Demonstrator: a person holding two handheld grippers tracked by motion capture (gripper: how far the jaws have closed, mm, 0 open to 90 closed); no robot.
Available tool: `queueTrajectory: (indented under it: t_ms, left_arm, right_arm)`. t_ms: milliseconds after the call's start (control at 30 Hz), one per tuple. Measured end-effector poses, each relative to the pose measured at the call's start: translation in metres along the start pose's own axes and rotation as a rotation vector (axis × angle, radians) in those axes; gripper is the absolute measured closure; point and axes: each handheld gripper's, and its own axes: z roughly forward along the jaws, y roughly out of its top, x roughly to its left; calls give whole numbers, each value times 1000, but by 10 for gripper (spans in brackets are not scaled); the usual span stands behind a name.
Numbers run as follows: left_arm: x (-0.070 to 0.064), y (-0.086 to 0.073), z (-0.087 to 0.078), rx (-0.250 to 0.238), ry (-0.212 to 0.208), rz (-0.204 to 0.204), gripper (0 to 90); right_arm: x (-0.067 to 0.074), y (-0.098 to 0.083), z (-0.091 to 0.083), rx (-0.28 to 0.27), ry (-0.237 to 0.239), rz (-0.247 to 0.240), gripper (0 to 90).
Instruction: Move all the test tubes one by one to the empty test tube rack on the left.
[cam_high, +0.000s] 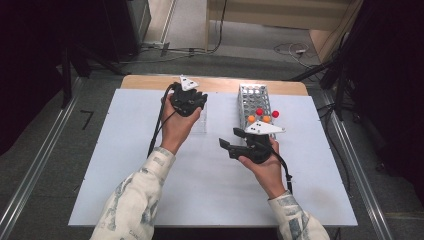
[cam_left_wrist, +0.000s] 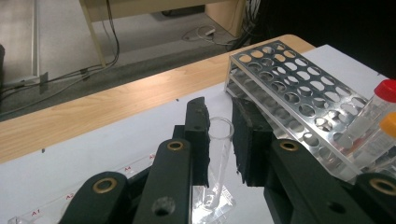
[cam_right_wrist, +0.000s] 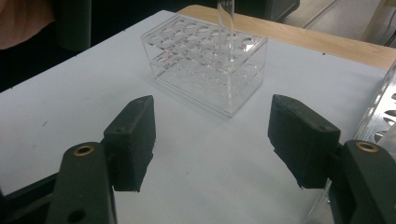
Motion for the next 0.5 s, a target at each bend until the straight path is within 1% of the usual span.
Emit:
queueTrajectory:
  t_ms: [133,200,267,333,500]
  left_arm:
    - [-4,-6,5,3,16,18,772]
    - [-5,-11,8,17,30,11,771]
    - [-4,-15,10,28,34,6,772]
    - [-3,-20,13,35,33,-7,772]
    - [-3,-30,20,54,27,-14,771]
  right_arm:
    - [0,0,-1,-5,-2,-2,306]
    - [0,0,-2,-6,-2,-2,306]
    - [0,0,-2,-5,-4,1,306]
    - [-1,0,-2,-4,-3,1,306]
    - [-1,0,-2,-3,-4,3,305]
